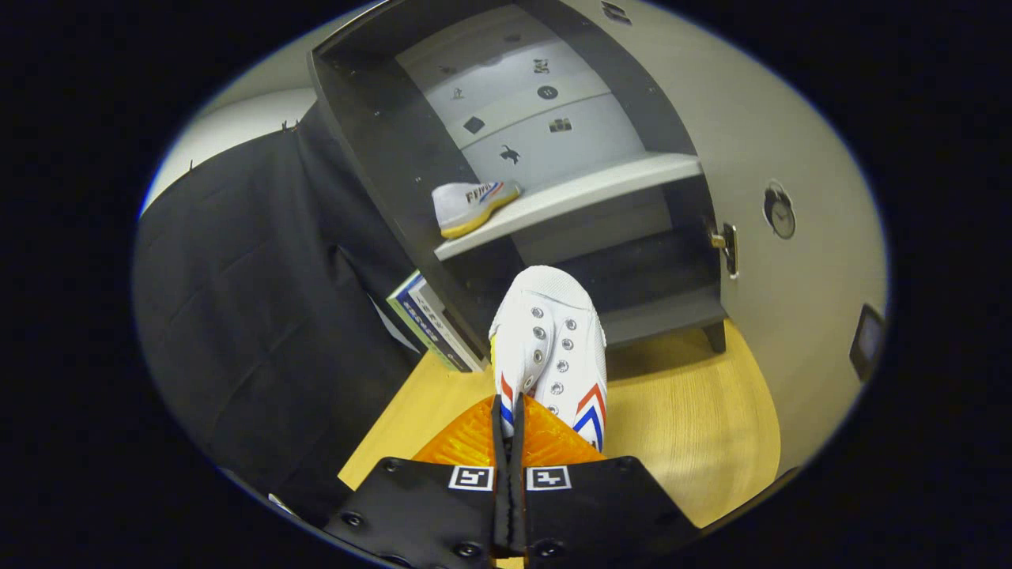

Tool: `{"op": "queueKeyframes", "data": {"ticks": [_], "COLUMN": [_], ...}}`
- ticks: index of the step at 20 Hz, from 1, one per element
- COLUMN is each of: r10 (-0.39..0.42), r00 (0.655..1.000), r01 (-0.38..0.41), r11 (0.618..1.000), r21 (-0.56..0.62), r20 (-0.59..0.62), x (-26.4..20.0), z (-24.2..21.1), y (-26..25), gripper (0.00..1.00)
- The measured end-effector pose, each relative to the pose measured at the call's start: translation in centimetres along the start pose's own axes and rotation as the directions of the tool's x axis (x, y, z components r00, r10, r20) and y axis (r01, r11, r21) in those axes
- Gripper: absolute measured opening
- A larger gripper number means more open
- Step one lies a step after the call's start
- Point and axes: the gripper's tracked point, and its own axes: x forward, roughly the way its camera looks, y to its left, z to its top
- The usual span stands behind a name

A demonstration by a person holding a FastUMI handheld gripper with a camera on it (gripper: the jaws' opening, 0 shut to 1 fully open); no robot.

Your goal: Open the shoe cabinet door, grab the shoes and put them into the shoe cabinet, then close the shoe cabinet door.

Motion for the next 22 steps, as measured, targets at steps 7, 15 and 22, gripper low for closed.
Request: {"op": "queueKeyframes", "data": {"ticks": [7,15,22], "r10": [0.014,-0.015,-0.094], "r00": [0.989,0.968,0.946], "r01": [-0.008,0.034,0.144], "r11": [0.999,0.997,0.979], "r21": [-0.043,-0.072,-0.141], "r20": [0.148,0.252,0.31], "x": [1.9,7.5,13.6], "z": [10.3,20.2,27.0], "y": [1.4,1.3,-0.1], "gripper": [0.01,0.01,0.01]}}
